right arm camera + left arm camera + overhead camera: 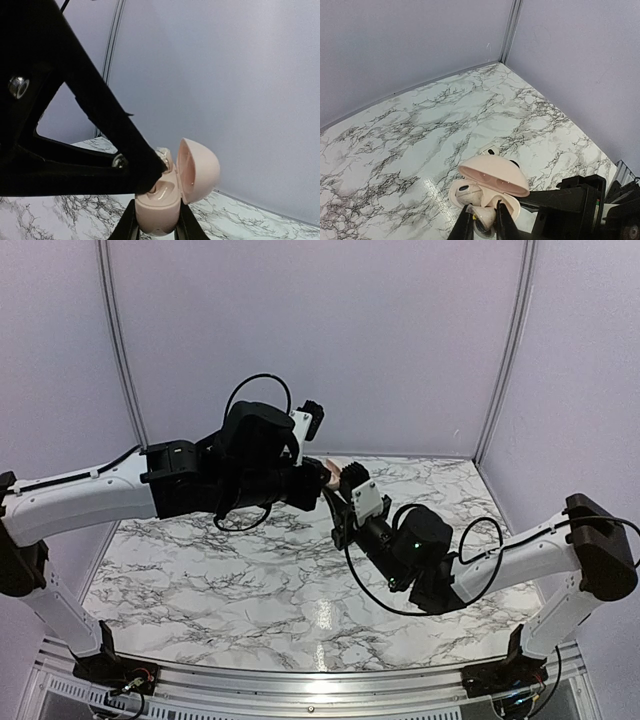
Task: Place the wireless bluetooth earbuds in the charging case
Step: Insert the right earbud into the right side groove of the charging case.
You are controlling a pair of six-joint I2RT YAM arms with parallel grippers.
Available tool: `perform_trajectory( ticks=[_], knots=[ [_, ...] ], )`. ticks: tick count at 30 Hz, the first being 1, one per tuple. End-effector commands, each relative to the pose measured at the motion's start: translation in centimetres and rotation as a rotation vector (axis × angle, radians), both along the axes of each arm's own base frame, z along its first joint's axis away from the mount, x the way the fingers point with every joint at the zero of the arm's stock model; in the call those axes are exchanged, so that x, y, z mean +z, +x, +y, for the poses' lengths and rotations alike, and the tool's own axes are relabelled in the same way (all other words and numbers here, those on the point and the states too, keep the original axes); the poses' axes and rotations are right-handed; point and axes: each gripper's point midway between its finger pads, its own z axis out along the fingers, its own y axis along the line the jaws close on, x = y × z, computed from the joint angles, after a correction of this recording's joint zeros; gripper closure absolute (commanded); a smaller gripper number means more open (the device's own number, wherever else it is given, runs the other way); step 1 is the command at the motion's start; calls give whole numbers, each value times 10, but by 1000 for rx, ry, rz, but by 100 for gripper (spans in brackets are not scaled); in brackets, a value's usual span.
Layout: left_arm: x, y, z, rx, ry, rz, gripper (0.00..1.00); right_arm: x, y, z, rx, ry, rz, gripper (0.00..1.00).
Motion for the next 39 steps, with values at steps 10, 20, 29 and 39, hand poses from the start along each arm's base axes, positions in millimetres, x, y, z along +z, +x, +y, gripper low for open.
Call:
perform_trajectory(
  ticks=[10,20,29,39],
  knots=[
    [-22,6,0,52,99,58,80,17,-13,5,62,61,-52,100],
    [-21,6,-2,47,96,68,73,20,-15,1,74,107,-38,100],
    [-16,4,-3,31,81,70,63,19,-15,0,83,147,-6,100],
    [-4,3,1,40,55,55,42,15,-13,0,83,157,15,100]
  ],
)
